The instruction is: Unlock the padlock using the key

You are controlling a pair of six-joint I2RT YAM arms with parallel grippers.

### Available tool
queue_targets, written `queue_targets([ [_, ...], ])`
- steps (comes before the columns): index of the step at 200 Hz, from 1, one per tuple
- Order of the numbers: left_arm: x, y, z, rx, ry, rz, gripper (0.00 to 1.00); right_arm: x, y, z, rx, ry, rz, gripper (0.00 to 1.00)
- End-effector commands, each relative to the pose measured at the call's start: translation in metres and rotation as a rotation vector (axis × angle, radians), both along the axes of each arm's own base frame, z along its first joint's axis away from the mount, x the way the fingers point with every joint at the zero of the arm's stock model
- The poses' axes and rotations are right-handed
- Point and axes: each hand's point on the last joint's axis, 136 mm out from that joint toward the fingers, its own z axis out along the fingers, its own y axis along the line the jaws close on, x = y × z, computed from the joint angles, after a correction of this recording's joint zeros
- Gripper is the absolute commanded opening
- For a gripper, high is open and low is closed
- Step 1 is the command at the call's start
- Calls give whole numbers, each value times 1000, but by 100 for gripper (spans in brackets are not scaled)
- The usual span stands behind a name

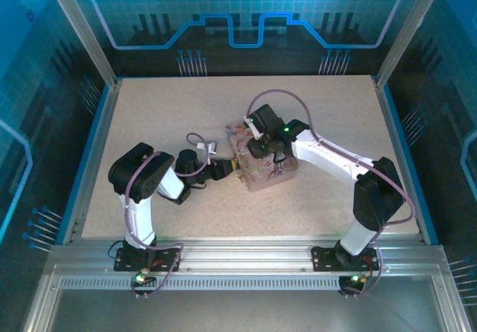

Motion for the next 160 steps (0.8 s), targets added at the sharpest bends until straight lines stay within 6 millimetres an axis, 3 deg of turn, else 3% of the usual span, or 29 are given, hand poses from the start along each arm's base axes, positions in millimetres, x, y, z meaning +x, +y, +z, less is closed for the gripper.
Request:
queue_targets([
  [1, 4, -1, -7, 0, 28, 21, 37, 2, 10, -4, -5, 8, 11, 35],
  [53, 10, 3, -19, 47, 94, 61, 31, 5, 12, -17, -32, 28, 18, 35],
  [127, 22, -12, -9, -38, 99, 24, 32, 3, 3, -48, -33, 117, -8, 35],
  [160, 23, -17, -7, -92, 109, 16, 23, 2, -1, -53, -10, 138, -23, 35],
])
